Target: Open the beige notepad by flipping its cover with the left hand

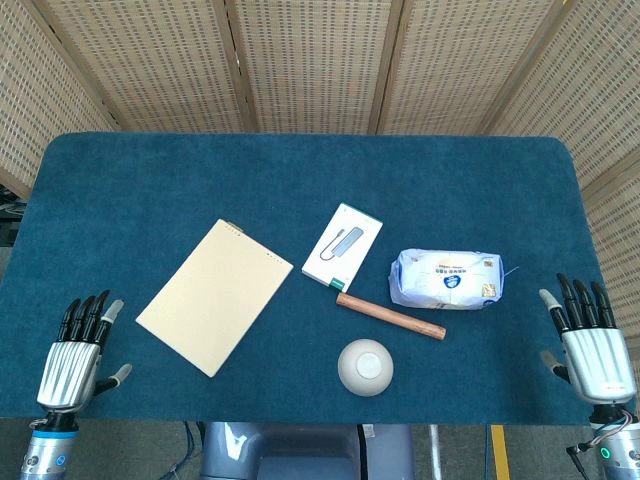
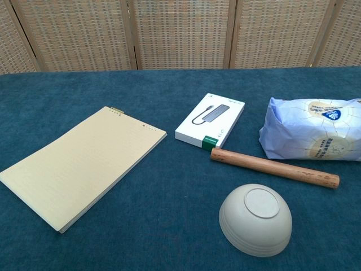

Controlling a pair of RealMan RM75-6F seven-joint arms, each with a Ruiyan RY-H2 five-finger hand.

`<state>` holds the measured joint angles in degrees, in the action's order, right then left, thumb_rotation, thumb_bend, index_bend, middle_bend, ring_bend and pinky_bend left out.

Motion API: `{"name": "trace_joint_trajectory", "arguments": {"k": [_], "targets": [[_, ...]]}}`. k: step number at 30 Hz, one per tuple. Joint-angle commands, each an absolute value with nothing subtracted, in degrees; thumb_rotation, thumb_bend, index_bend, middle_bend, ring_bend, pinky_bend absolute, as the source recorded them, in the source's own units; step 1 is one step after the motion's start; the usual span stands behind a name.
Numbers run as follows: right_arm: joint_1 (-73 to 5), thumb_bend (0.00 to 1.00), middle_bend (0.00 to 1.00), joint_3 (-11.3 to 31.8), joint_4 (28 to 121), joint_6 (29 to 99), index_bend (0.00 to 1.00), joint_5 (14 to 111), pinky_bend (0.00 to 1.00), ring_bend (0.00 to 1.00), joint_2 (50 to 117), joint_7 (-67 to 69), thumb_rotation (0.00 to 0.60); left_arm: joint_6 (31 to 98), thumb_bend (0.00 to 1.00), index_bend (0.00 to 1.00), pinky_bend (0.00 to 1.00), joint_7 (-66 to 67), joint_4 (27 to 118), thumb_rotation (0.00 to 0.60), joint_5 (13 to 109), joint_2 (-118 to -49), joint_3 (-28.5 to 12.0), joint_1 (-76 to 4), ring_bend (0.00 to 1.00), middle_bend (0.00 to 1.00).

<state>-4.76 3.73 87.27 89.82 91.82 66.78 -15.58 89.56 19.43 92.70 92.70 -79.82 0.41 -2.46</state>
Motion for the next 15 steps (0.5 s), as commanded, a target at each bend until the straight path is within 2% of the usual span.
{"name": "trace_joint_trajectory", "arguments": {"k": [1,15], "targets": [[-4.75,0.10,0.00,3.71,87.30,89.79,0.14,91.81,0.00,0.00,66.78,-15.56,0.600,89.55,0.12,0.00,0.00,19.38,92.69,0.600,92.69,-79.83,0.40,-2.46,0.00,0.00],[-4.75,0.10,0.00,3.76,87.67,89.44,0.14,91.32,0.00,0.00,66.68,-15.30,0.600,89.20,0.12,0.00,0.00,19.25,92.61,0.600,92.68,-79.86,0.49,-2.60,0.00,0.00]]}}
